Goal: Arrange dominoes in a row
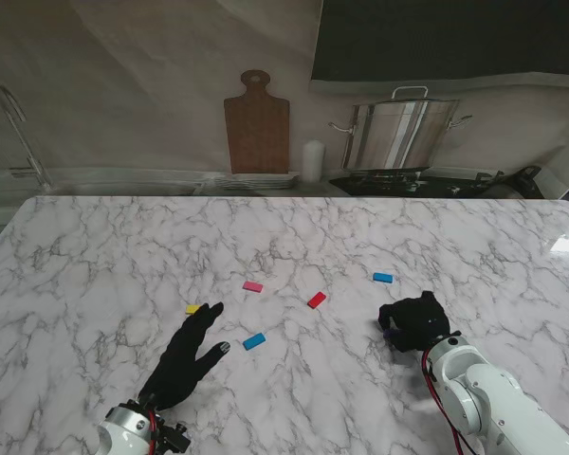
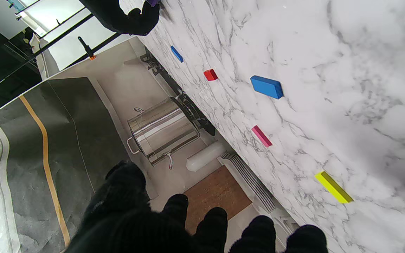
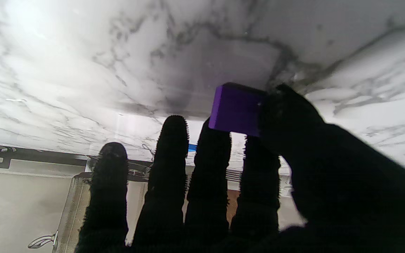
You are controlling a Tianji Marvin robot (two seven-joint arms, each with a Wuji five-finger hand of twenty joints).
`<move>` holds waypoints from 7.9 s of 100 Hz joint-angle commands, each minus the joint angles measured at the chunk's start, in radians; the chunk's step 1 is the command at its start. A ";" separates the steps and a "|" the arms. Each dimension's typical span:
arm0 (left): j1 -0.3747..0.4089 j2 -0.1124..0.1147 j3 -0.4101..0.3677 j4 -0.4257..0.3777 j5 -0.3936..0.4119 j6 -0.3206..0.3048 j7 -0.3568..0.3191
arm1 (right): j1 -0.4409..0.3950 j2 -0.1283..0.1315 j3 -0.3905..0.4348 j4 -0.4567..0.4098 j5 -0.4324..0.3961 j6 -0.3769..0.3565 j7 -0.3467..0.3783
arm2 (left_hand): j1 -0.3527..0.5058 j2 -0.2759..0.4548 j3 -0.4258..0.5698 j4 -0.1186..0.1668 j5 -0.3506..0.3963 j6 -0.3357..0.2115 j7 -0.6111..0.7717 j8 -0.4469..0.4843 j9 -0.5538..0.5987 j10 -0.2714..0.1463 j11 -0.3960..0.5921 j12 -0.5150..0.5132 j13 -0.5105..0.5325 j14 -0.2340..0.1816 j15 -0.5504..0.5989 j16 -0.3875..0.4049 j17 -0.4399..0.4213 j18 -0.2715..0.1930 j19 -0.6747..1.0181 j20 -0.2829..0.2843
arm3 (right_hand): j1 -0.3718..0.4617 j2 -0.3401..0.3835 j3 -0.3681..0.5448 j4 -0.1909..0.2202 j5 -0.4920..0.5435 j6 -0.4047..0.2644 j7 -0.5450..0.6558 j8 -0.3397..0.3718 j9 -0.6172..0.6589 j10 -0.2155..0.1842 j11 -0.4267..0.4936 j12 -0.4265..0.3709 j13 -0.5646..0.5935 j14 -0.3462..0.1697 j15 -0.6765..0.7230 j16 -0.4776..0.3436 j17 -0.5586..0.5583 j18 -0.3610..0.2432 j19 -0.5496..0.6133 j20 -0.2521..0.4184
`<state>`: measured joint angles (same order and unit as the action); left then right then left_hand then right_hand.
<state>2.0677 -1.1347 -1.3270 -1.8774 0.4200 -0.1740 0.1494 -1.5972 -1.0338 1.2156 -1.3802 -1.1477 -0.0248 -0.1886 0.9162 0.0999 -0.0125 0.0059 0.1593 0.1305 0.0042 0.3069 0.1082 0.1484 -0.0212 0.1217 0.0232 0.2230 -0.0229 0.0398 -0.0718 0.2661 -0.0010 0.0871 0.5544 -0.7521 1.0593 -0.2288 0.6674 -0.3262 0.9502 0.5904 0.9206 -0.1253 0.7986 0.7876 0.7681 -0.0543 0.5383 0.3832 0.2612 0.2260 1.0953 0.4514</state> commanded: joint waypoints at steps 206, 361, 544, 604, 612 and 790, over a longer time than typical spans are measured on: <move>0.014 -0.004 -0.014 -0.009 0.001 -0.013 -0.002 | -0.128 -0.071 0.041 -0.230 0.376 0.005 0.041 | 0.024 0.002 -0.003 -0.003 -0.028 -0.003 -0.015 -0.015 -0.018 -0.018 -0.001 -0.017 -0.026 0.006 -0.006 0.000 0.004 -0.006 -0.010 0.021 | 0.061 0.108 -0.006 0.001 0.047 0.064 0.159 0.044 0.427 0.044 -0.332 -0.502 0.285 -0.021 -0.126 -0.022 0.111 0.038 0.095 0.051; 0.031 -0.009 -0.043 -0.022 0.006 -0.025 0.016 | -0.129 -0.149 -0.384 -0.194 0.471 0.125 -0.251 | 0.025 0.006 -0.004 -0.002 -0.027 -0.004 -0.012 -0.017 -0.018 -0.017 0.000 -0.012 -0.026 0.004 -0.006 -0.001 0.004 -0.006 -0.011 0.021 | 0.046 0.067 0.046 0.026 -0.019 0.119 0.389 -0.186 -0.198 0.093 0.141 -0.077 -0.232 0.036 0.283 0.112 -0.115 -0.004 0.115 0.188; 0.036 -0.010 -0.050 -0.028 0.001 -0.034 0.019 | -0.106 -0.137 -0.419 -0.161 0.455 0.151 -0.201 | 0.023 0.003 -0.004 -0.003 -0.027 -0.004 -0.013 -0.018 -0.018 -0.018 0.000 -0.014 -0.027 0.005 -0.006 -0.001 0.004 -0.006 -0.010 0.021 | -0.029 0.062 0.024 0.036 -0.199 0.234 0.330 -0.179 -0.432 0.106 0.137 -0.082 -0.406 0.041 0.264 0.110 -0.176 -0.030 0.099 0.203; 0.035 -0.010 -0.050 -0.028 0.006 -0.033 0.020 | -0.120 -0.119 -0.405 -0.190 0.417 0.126 -0.173 | 0.024 -0.006 -0.004 -0.002 -0.028 -0.003 -0.013 -0.019 -0.019 -0.016 -0.001 -0.015 -0.026 0.007 -0.006 0.000 0.005 -0.005 -0.010 0.023 | -0.174 0.151 -0.071 0.147 -0.257 0.335 0.019 -0.019 -0.594 0.125 0.050 -0.147 -0.499 0.035 0.162 0.078 -0.232 -0.041 0.041 0.213; 0.035 -0.010 -0.050 -0.027 0.007 -0.033 0.020 | -0.128 -0.117 -0.395 -0.202 0.406 0.121 -0.178 | 0.024 -0.007 -0.004 -0.002 -0.028 -0.004 -0.014 -0.020 -0.019 -0.015 -0.001 -0.015 -0.027 0.007 -0.006 0.000 0.004 -0.005 -0.010 0.023 | -0.207 0.149 -0.114 0.139 -0.270 0.350 -0.059 -0.030 -0.624 0.128 0.013 -0.169 -0.505 0.034 0.141 0.071 -0.238 -0.040 0.032 0.213; 0.026 -0.005 -0.044 -0.035 0.009 -0.004 -0.006 | 0.458 -0.066 -0.307 0.388 0.315 0.241 0.040 | 0.021 -0.022 -0.002 0.000 -0.027 -0.005 -0.017 -0.058 -0.020 -0.017 -0.004 -0.032 -0.028 0.004 -0.009 -0.014 0.004 -0.006 -0.012 0.014 | -0.150 0.239 -0.144 0.164 -0.240 0.219 -0.423 -0.114 -0.437 0.085 -0.312 -0.438 -0.319 0.008 -0.205 -0.076 -0.196 0.020 -0.163 0.120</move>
<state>2.0933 -1.1386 -1.3750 -1.9079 0.4322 -0.1832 0.1573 -1.1500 -1.0970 0.9051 -1.0052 -0.8351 0.2169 -0.1429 0.9164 0.0687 -0.0129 0.0058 0.1593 0.1341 0.0025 0.2680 0.1082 0.1485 -0.0206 0.0973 0.0226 0.2352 -0.0229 0.0390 -0.0717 0.2675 -0.0010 0.0971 0.4065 -0.5023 0.8893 -0.0677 0.4134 -0.0757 0.5120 0.4880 0.4795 -0.0292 0.4621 0.3395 0.4361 -0.0232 0.3087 0.2985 0.0629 0.2438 0.9276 0.5763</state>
